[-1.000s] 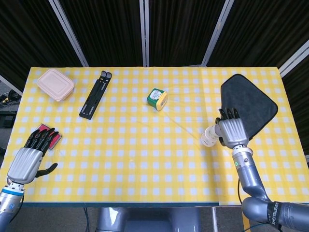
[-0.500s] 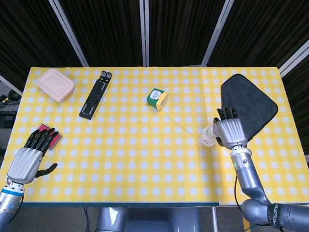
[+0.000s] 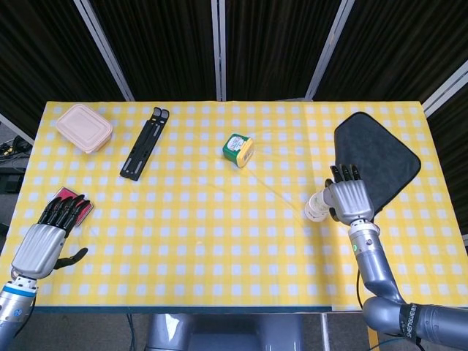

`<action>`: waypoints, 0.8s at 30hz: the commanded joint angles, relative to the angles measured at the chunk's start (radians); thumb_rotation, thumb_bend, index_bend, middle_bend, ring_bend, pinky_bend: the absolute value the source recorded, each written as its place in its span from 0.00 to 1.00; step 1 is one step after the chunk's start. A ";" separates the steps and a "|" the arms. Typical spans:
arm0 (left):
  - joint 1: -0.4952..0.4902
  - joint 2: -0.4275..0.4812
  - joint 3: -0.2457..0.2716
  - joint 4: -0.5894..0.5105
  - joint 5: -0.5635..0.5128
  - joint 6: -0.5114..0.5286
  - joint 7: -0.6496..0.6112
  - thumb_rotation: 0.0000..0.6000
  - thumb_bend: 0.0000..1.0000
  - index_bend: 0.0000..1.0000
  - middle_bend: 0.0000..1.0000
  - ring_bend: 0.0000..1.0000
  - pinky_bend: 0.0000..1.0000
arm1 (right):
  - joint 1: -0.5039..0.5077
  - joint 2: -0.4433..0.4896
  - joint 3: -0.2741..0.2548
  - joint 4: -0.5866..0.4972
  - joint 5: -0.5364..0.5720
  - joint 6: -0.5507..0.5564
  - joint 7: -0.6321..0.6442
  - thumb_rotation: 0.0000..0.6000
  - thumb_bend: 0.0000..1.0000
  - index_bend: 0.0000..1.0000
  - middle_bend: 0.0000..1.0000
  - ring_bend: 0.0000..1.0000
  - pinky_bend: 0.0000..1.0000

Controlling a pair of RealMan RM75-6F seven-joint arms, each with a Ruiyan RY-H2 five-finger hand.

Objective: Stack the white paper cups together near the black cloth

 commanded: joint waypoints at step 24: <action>0.042 -0.032 -0.005 0.030 -0.024 0.049 0.029 1.00 0.23 0.00 0.00 0.00 0.00 | -0.245 0.054 -0.146 0.052 -0.408 0.187 0.302 1.00 0.14 0.14 0.00 0.00 0.00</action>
